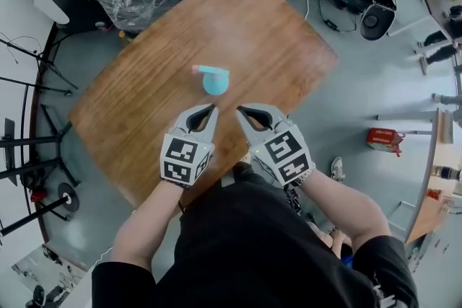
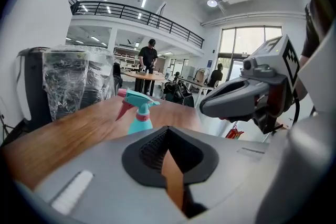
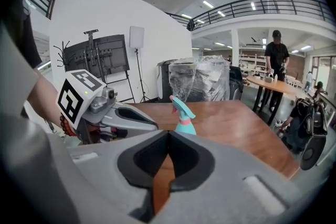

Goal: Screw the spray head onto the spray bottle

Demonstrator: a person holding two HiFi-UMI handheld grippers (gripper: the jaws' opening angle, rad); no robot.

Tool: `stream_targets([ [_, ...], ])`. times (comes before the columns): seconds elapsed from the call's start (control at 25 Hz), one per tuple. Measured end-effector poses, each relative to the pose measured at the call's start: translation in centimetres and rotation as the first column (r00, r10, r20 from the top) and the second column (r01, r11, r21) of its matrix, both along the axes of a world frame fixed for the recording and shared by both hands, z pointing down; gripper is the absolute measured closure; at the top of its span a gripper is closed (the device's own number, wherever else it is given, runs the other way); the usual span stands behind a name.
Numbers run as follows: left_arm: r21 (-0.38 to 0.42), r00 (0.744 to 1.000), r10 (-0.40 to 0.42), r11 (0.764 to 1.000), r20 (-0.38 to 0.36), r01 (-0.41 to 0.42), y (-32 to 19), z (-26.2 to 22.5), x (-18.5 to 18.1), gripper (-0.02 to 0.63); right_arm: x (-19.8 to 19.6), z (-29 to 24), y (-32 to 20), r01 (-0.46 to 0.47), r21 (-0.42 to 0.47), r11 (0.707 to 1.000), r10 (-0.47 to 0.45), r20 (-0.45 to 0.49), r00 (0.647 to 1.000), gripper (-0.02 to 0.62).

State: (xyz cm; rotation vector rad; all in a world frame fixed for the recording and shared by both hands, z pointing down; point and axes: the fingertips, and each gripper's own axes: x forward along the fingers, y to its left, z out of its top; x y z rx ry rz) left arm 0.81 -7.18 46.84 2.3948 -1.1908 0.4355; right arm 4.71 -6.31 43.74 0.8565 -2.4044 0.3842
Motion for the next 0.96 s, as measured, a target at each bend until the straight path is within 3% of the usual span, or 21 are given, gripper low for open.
stream_targets([
  [0.96,-0.029,1.0,0.007,1.0,-0.014,-0.007,1.9,-2.4,0.7,0.591,-1.6,0.5,0.4,0.023,0.046,0.999,-0.024,0.027,0.999,0.603],
])
